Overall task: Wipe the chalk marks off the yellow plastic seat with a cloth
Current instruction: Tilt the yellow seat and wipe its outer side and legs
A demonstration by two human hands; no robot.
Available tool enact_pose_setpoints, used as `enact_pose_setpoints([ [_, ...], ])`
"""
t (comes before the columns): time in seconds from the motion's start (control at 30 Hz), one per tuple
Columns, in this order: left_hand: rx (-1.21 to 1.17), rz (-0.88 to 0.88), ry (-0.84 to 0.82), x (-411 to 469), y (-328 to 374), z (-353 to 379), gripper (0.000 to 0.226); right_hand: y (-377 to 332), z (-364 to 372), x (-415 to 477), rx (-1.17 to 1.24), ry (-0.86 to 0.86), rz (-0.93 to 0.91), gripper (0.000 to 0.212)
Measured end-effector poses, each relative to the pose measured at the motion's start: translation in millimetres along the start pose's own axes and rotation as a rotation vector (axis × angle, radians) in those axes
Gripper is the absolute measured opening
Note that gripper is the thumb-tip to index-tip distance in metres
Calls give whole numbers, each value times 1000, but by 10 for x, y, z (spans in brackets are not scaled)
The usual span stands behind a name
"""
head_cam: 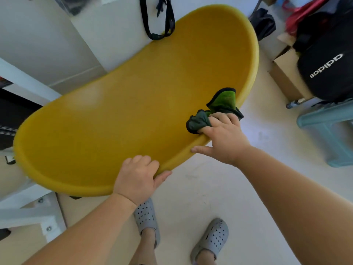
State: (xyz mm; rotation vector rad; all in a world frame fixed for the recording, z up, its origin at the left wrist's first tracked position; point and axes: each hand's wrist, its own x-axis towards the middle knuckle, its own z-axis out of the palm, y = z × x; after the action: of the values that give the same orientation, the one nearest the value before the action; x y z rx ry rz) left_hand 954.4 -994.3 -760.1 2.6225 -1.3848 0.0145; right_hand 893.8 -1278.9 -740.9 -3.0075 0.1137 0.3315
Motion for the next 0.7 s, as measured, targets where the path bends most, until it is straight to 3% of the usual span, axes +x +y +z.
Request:
enact_pose_setpoints([
  [0.23,53,79,25,-11,-345,-23,50,-189,53,85,40,139,20,88],
  [0.43,15,103,-64,-85,-712,-41,58,-470,70,159,102,74,49,85],
  [0.53,-10,-4,-156,-56,-660,-64,68,-404,48,100,226,154,63,70],
  [0.7,-51,-250,-271,361,-178,-289,84,-131,-83,-85,454,450,244,42],
])
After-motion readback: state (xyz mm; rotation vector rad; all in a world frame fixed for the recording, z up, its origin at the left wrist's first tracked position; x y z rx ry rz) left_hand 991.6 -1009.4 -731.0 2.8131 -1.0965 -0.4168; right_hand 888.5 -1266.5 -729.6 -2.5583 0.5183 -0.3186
